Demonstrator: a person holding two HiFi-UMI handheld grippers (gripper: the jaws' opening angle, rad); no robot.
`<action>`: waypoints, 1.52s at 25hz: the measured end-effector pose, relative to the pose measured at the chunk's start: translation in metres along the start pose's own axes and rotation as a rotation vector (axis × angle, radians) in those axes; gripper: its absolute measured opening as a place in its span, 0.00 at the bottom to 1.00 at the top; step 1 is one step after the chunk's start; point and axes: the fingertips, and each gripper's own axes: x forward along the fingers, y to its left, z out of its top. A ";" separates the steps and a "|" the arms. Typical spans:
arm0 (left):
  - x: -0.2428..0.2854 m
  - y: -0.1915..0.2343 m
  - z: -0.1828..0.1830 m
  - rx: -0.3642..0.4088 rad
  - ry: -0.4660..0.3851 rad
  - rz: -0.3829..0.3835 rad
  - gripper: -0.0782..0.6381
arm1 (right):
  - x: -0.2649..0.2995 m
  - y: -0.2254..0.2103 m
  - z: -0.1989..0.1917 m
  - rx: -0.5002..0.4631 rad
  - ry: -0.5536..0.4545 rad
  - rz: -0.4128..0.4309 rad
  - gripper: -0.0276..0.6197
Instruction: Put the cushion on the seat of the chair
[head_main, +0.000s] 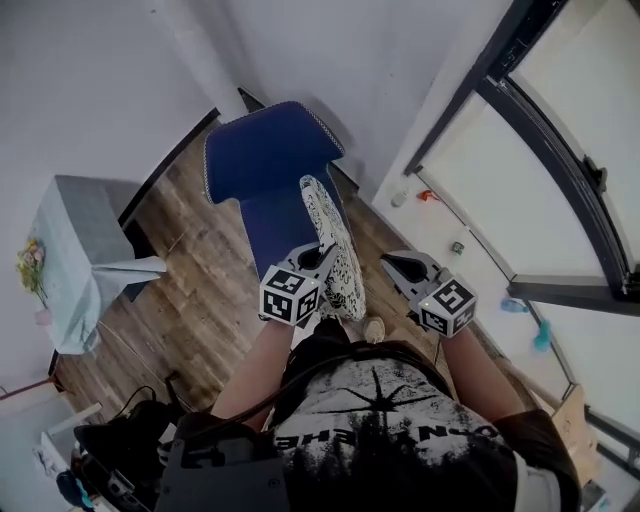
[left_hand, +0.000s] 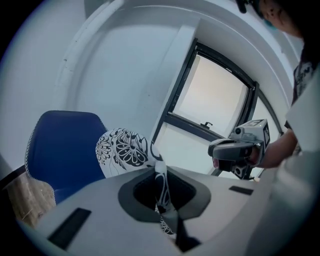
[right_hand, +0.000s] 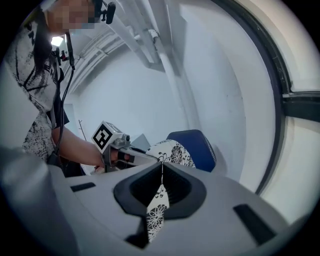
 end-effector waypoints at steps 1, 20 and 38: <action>0.005 0.005 -0.001 0.007 0.015 -0.011 0.14 | 0.006 0.000 -0.002 0.020 -0.002 -0.005 0.07; 0.055 0.140 -0.077 -0.003 0.245 0.047 0.14 | 0.070 -0.051 -0.018 0.189 -0.018 -0.129 0.07; -0.005 0.293 -0.191 -0.202 0.320 0.357 0.14 | 0.183 0.004 -0.061 0.131 0.092 0.087 0.07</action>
